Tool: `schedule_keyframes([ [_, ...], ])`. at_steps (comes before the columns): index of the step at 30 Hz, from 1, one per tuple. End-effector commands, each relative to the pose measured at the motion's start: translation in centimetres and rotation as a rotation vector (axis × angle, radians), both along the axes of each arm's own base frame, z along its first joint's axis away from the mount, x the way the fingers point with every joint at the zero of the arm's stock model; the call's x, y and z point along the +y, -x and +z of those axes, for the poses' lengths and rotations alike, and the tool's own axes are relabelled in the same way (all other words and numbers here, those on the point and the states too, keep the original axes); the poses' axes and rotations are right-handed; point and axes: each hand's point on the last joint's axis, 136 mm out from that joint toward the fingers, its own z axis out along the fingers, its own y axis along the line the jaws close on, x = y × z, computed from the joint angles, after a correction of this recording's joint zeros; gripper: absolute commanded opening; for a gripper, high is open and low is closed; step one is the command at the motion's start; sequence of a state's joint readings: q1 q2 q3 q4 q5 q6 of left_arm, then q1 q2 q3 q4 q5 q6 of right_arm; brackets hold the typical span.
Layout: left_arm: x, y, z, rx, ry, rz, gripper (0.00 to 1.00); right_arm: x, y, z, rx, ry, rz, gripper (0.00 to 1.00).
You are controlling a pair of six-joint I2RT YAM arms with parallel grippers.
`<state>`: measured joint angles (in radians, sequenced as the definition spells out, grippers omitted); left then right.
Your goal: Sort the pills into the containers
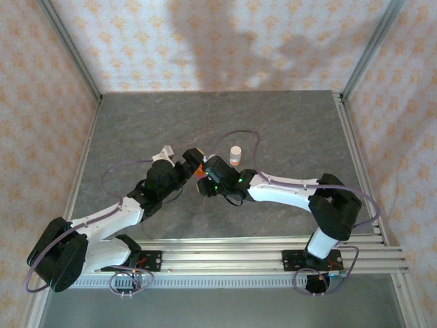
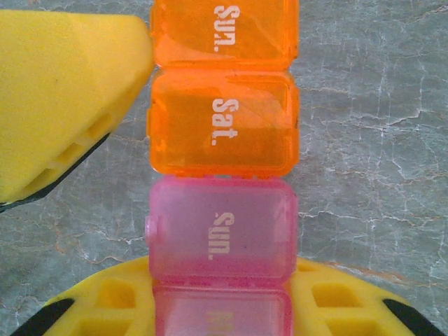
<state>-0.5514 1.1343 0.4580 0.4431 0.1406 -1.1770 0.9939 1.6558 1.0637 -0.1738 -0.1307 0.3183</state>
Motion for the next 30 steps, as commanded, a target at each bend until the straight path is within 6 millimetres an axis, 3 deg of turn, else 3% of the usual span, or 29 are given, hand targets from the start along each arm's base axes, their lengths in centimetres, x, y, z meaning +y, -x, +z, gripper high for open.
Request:
schedule_keyframes([
  [1, -0.6, -0.3, 2.0, -0.053, 0.008, -0.007, 0.98, 0.1, -0.4, -0.1, -0.015, -0.008, -0.011, 0.3],
  [24, -1.5, -0.2, 3.2, -0.078, 0.027, -0.02, 0.98, 0.0, -0.4, -0.7, -0.011, 0.001, -0.011, 0.29],
  [30, 0.2, 0.3, 2.0, -0.038, -0.076, 0.025, 0.98, -0.5, -0.3, -0.5, -0.024, 0.007, -0.018, 0.29],
])
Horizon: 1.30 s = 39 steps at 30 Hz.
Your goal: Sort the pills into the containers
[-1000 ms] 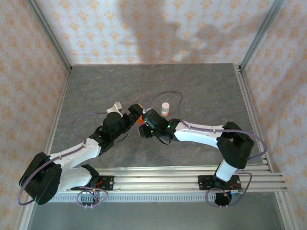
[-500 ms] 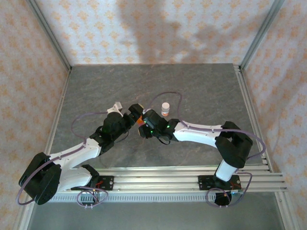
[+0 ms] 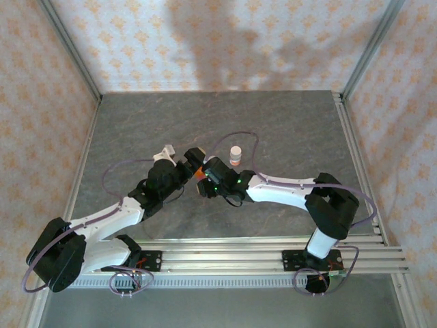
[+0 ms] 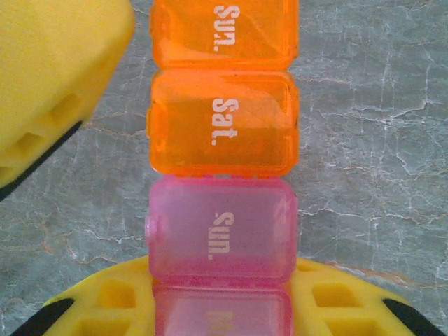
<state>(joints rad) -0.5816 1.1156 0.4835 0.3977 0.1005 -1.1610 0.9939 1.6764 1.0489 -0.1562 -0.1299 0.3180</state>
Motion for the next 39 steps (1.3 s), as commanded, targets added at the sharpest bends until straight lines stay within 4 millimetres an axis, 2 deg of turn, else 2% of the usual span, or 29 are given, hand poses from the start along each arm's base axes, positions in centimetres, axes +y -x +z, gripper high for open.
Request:
schedule_keyframes([
  [1, 0.8, 0.2, 0.8, -0.015, -0.068, 0.027, 0.98, -0.5, -0.3, 0.8, -0.034, -0.01, -0.019, 0.29],
  [7, 0.8, 0.5, -0.8, 0.013, -0.077, 0.02, 0.98, -0.2, -0.3, 1.4, -0.032, -0.031, -0.015, 0.29],
  [25, 0.1, -0.4, -1.5, 0.021, -0.062, 0.02, 0.98, 0.3, -0.1, 2.4, -0.028, -0.073, -0.01, 0.29],
  [29, 0.8, -0.5, -1.0, -0.028, 0.028, 0.077, 0.98, 0.6, 0.1, 2.7, -0.015, -0.108, -0.01, 0.29],
  [39, 1.8, 0.4, 1.4, -0.035, 0.037, 0.098, 0.99, -0.3, 0.7, 3.0, -0.01, -0.095, -0.01, 0.29],
])
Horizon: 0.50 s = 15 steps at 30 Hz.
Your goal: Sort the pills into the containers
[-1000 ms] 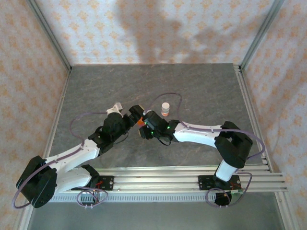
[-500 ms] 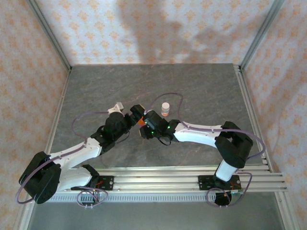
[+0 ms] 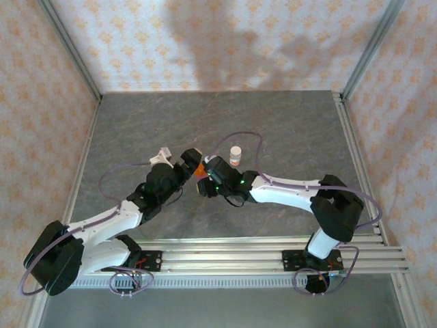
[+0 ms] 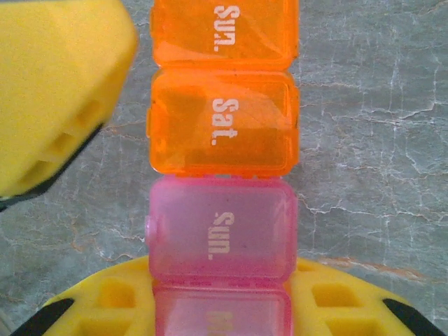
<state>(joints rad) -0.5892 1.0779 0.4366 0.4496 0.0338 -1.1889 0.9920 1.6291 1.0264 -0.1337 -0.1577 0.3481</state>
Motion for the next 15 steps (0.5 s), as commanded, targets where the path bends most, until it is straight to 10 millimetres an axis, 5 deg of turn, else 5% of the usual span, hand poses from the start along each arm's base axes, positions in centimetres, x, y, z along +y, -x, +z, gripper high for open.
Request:
schedule_keyframes([
  [1, 0.7, 0.5, 1.2, 0.009, 0.0, 0.023, 0.99, -0.6, 0.6, 1.7, -0.018, -0.031, 0.007, 0.29],
  [15, -0.3, 3.7, 2.1, 0.053, 0.065, -0.114, 1.0, -3.0, 3.8, 3.4, -0.019, 0.027, 0.166, 0.29],
])
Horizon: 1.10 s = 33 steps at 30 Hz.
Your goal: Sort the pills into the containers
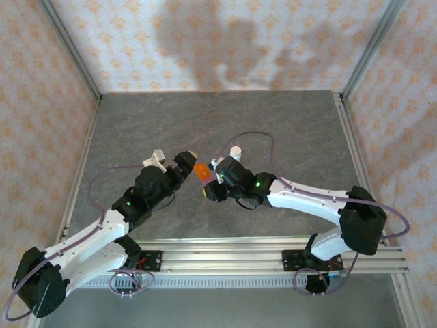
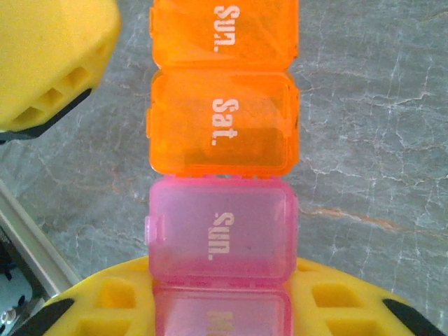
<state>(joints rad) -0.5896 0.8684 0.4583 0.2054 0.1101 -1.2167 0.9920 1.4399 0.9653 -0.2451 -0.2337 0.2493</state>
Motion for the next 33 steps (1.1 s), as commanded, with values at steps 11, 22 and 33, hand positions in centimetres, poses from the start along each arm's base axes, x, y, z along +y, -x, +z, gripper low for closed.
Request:
schedule_keyframes([
  [11, -2.4, -0.3, 0.6, -0.001, 0.098, -0.085, 1.0, 0.3, -0.2, 0.8, -0.019, 0.027, 0.028, 0.29],
  [22, -2.9, -0.9, 1.1, -0.013, 0.118, -0.087, 1.0, 1.1, -0.8, 0.9, -0.018, 0.005, 0.015, 0.29],
  [33, -2.4, -0.3, 1.6, -0.017, 0.106, -0.073, 1.0, 1.0, -1.5, 0.5, -0.03, 0.022, -0.026, 0.28],
])
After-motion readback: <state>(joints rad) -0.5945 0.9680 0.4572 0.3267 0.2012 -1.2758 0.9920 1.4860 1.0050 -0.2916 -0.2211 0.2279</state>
